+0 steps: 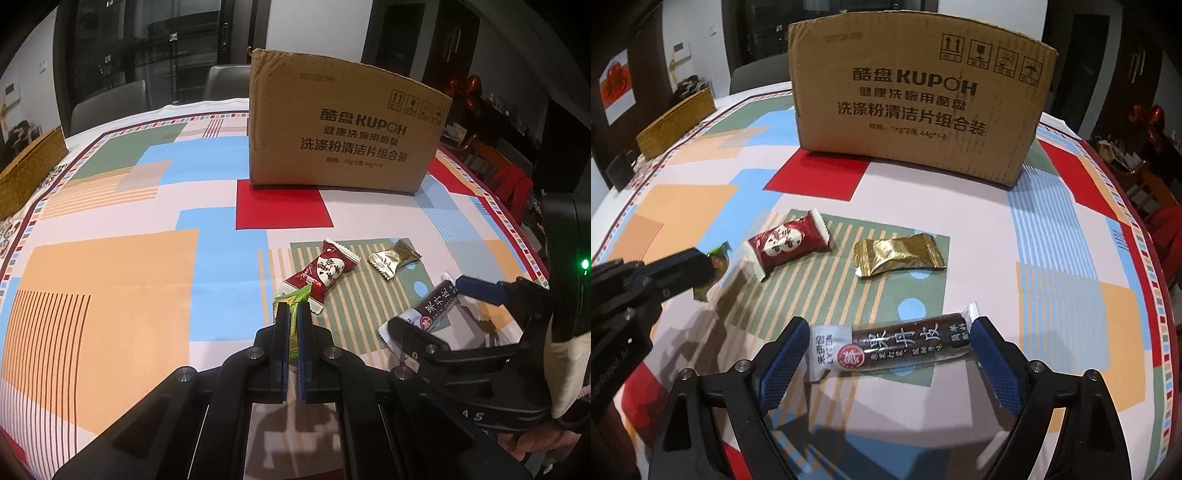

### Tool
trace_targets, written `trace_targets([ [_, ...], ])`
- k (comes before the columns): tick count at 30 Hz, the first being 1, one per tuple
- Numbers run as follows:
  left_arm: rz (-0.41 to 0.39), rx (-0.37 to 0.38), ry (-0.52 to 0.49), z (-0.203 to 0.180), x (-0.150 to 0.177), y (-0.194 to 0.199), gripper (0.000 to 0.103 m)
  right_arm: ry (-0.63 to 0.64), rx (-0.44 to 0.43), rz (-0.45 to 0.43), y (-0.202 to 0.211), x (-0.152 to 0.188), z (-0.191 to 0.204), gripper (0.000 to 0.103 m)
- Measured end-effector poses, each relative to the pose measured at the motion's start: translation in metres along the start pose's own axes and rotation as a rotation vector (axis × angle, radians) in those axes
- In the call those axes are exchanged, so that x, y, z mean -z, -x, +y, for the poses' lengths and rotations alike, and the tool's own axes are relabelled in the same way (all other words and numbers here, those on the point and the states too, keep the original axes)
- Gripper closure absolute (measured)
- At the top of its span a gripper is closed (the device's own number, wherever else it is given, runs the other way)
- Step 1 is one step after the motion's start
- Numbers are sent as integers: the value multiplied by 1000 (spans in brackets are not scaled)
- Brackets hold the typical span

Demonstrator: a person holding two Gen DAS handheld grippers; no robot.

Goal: Organize snacks
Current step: 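Grasp the dark fruit-roll bar with the right tool while the left holds the green candy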

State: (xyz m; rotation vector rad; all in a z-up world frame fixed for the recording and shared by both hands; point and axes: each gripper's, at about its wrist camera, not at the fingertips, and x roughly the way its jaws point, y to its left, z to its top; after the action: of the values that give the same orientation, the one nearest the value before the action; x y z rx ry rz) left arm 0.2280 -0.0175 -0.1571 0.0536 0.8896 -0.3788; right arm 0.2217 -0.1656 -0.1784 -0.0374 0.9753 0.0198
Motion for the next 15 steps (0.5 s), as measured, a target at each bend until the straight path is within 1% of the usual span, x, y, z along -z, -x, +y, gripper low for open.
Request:
trace_targets([
  [3,0,1,-2,-1,0,0,98,4,-8,3,-2,6,-1,11],
  [10,1,4,-7,-5,1,0,98,6,-12,-20,3,8,-4,23],
  [15,-6,5,-12,-7,-2,2,98,6,-27,-30,7,6,-5,25],
])
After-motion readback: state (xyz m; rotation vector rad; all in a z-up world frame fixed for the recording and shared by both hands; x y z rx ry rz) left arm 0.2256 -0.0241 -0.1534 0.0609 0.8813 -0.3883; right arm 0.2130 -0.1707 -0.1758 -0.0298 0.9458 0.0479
